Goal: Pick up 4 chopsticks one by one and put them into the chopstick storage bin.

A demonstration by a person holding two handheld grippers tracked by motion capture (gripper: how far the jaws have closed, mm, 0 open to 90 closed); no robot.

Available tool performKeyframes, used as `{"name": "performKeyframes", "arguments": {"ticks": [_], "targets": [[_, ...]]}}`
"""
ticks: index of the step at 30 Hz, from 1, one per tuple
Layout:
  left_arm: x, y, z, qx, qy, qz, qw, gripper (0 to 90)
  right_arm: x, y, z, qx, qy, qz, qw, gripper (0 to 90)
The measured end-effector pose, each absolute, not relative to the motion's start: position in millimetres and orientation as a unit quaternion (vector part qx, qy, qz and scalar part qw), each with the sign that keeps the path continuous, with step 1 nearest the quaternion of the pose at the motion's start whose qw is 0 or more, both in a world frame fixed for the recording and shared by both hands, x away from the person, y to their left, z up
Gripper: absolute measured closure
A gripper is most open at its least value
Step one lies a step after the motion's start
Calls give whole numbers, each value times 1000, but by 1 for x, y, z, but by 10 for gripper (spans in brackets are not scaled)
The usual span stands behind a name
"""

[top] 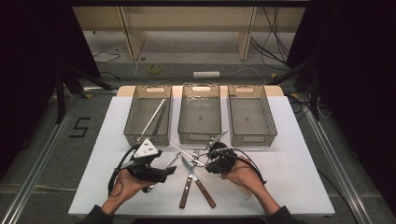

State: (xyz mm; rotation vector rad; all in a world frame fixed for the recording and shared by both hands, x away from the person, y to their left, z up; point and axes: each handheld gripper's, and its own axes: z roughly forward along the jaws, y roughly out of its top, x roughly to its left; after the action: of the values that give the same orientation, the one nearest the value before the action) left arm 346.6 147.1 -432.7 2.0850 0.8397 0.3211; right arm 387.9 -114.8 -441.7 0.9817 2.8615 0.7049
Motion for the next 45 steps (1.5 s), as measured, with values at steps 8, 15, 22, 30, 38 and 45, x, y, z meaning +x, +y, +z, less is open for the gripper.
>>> {"name": "performKeyframes", "arguments": {"ticks": [8, 15, 22, 30, 38, 45], "targets": [[358, 124, -436, 863, 287, 137, 393, 203, 380, -114, -430, 291, 927, 237, 14, 851], [366, 107, -443, 892, 247, 143, 350, 221, 373, -109, -424, 272, 932, 240, 11, 851], [368, 100, -443, 909, 214, 145, 327, 263, 368, -106, -420, 250, 937, 244, 8, 851], [365, 97, -447, 924, 189, 138, 303, 326, 363, -102, -418, 225, 943, 245, 5, 851], [361, 94, -448, 934, 162, 127, 293, 446, 360, -101, -417, 206, 947, 247, -3, 851], [359, 94, -445, 936, 152, 113, 296, 560, 359, -101, -417, 191, 950, 248, -7, 850]]}}
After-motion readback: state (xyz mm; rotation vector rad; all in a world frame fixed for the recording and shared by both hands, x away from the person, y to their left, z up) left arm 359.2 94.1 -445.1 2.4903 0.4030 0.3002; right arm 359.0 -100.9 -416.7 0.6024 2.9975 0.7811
